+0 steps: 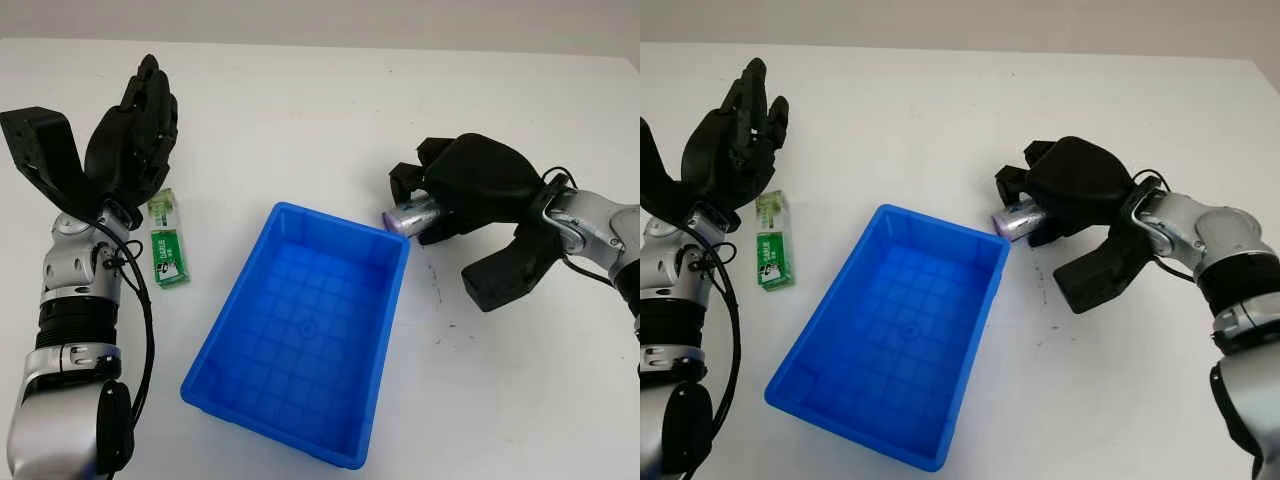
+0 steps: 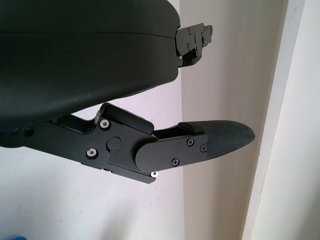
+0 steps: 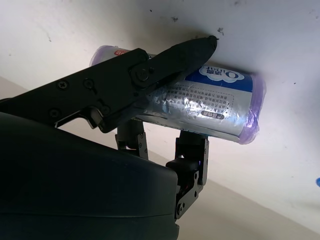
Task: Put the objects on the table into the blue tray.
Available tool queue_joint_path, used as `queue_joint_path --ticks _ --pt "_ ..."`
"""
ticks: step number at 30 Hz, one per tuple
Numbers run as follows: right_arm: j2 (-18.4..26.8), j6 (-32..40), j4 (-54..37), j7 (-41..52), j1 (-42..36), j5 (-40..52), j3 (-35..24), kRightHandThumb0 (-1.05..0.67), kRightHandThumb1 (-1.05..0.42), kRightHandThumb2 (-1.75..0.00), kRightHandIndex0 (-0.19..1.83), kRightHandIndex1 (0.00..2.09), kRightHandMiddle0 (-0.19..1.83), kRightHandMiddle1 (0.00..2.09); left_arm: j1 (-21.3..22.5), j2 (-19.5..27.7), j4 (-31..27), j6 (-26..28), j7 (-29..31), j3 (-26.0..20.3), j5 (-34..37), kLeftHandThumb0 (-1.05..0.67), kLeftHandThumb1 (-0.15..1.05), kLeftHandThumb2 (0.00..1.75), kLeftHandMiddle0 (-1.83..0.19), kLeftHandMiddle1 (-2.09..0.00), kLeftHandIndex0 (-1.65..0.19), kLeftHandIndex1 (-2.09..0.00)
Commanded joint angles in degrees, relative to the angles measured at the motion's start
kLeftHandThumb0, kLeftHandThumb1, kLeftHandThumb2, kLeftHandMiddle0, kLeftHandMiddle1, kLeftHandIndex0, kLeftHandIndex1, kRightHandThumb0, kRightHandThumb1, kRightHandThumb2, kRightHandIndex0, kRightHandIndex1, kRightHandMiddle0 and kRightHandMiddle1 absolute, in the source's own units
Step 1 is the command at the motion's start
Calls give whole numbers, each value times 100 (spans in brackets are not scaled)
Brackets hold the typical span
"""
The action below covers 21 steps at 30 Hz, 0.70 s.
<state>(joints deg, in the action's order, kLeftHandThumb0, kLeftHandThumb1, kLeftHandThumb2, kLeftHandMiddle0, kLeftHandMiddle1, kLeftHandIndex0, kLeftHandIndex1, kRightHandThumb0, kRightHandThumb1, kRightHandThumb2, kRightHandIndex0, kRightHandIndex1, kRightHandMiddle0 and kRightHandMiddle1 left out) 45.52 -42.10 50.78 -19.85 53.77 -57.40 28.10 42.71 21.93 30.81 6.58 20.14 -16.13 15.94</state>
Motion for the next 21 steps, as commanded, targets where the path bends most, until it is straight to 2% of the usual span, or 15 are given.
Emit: queue_joint_path --ticks 1,4,7,11,16,19,21 --pt "-56 47 -23 -37 165 301 -221 -47 -105 -15 109 209 73 209 17 70 -15 -71 23 2 -21 -76 105 58 19 0 19 0" --pt "-133 -6 -124 11 266 812 -508 -40 -103 -8 106 209 69 209 9 60 -20 -77 14 0 -20 -75 105 59 19 0 19 0" --pt "-227 67 -338 262 451 1309 -800 -41 -104 -10 102 209 67 209 18 54 12 -106 10 1 -26 -74 105 60 19 0 19 0" --pt "-604 137 -591 1103 641 2632 -1373 -42 -105 -19 111 209 81 209 49 53 51 -98 10 7 -31 -74 105 60 19 0 19 0" --pt "-1130 605 -1347 2355 605 4097 -1875 -39 -105 -22 134 209 102 209 57 33 51 -91 1 25 -36 -75 105 60 19 0 19 0" --pt "-1374 1000 -2070 2789 368 4550 -2026 -42 -105 -27 129 209 85 209 49 15 34 -104 -37 36 -50 -75 105 60 19 0 19 0" --pt "-1539 1303 -2627 3103 166 4848 -2060 -43 -105 -31 131 209 89 209 31 20 16 -126 -45 53 -74 -75 105 60 19 0 19 0"
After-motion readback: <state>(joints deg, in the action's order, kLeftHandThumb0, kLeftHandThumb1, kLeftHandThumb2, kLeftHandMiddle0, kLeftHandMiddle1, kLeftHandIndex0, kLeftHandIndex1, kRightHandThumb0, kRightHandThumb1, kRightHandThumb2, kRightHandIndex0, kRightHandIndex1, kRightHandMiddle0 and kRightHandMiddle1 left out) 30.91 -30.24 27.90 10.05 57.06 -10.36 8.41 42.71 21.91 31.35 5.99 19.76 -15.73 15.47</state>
